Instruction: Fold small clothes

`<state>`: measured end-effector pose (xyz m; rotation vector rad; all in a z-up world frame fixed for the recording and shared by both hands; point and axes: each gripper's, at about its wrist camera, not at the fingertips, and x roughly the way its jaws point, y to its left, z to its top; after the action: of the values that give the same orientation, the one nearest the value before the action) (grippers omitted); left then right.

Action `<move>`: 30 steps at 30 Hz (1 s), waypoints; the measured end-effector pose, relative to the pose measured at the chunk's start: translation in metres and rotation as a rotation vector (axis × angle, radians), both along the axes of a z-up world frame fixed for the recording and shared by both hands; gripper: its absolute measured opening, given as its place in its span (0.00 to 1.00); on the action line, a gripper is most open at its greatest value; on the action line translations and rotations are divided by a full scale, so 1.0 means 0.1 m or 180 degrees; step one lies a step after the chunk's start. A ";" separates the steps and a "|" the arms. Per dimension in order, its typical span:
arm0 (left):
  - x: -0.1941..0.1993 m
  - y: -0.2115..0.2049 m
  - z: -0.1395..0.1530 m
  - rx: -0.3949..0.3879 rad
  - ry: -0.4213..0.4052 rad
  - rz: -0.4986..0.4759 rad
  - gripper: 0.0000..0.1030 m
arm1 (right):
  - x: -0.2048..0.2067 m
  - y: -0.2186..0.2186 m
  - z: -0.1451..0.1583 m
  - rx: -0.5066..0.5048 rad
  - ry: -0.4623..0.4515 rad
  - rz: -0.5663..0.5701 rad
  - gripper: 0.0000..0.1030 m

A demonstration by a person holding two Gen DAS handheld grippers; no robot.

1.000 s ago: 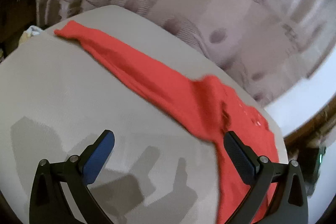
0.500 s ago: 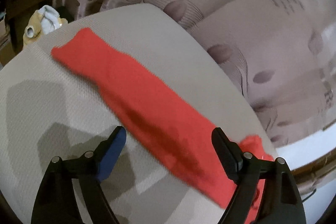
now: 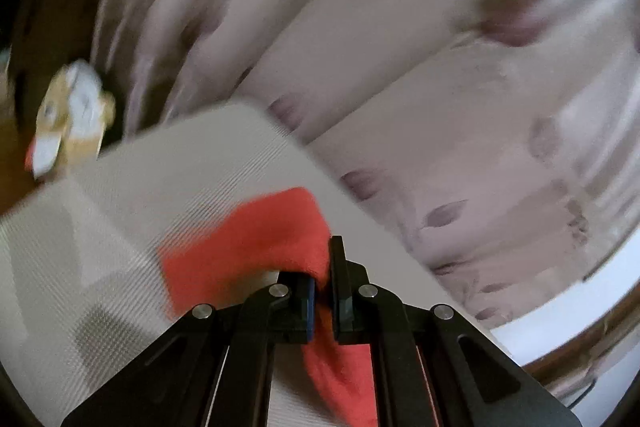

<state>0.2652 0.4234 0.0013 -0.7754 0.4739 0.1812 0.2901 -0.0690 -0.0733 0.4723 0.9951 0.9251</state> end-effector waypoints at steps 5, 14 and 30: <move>-0.02 -0.74 0.84 0.0589 -0.0378 -0.0502 0.05 | -0.04 -0.14 0.01 0.0165 0.0058 -0.0141 0.81; 0.43 -2.86 1.21 0.1338 -0.0465 -0.1759 0.05 | -0.16 -0.95 0.13 0.0588 0.0131 -0.0630 0.82; 0.80 -5.01 -0.41 0.1728 0.0136 -0.3170 0.60 | -0.28 -2.44 0.00 0.0630 0.0150 -0.1459 0.85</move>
<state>0.3452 -0.0776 -0.0395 0.0503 0.7584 -0.5861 0.2619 -0.3131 -0.0731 0.8525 0.7924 0.6008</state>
